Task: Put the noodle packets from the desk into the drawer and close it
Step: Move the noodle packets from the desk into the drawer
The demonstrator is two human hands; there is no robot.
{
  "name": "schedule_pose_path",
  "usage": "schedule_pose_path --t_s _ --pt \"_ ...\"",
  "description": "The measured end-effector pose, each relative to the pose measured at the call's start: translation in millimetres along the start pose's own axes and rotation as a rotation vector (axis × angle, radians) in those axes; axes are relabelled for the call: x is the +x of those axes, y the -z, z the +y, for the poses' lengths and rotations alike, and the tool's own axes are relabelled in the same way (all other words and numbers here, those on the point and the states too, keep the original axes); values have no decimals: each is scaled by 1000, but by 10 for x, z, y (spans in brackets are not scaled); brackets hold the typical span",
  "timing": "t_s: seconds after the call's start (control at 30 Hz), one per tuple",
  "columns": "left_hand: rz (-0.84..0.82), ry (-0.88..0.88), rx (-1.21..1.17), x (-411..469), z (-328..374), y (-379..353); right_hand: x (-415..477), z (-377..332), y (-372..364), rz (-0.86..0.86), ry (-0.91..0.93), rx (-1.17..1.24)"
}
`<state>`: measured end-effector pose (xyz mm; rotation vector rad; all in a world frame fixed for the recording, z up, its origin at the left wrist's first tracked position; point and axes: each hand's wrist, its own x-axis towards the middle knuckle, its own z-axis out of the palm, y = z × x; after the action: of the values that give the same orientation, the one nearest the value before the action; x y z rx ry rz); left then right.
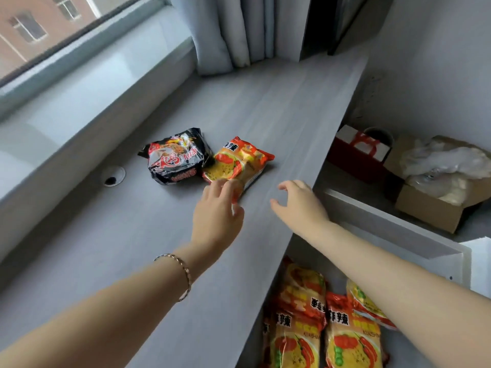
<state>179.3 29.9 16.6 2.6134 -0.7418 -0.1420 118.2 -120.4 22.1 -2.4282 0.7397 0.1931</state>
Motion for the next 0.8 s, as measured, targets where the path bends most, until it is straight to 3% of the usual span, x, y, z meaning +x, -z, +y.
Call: schedule_pose_path --t_s 0.17,0.33,0.47,0.67,0.8 --pt "62 131 196 528 -766 179 508 -624 -415 6 178 -293" --pt "-80 177 320 813 -1291 219 594 -746 -754 5 120 -343" --pt "-71 146 309 835 -1297 237 626 -695 -752 135 227 -382" --pt "-6 61 284 733 -1049 356 394 -490 -440 225 336 -168" --pt "-12 -41 236 513 -567 443 81 -47 -2 541 240 107"
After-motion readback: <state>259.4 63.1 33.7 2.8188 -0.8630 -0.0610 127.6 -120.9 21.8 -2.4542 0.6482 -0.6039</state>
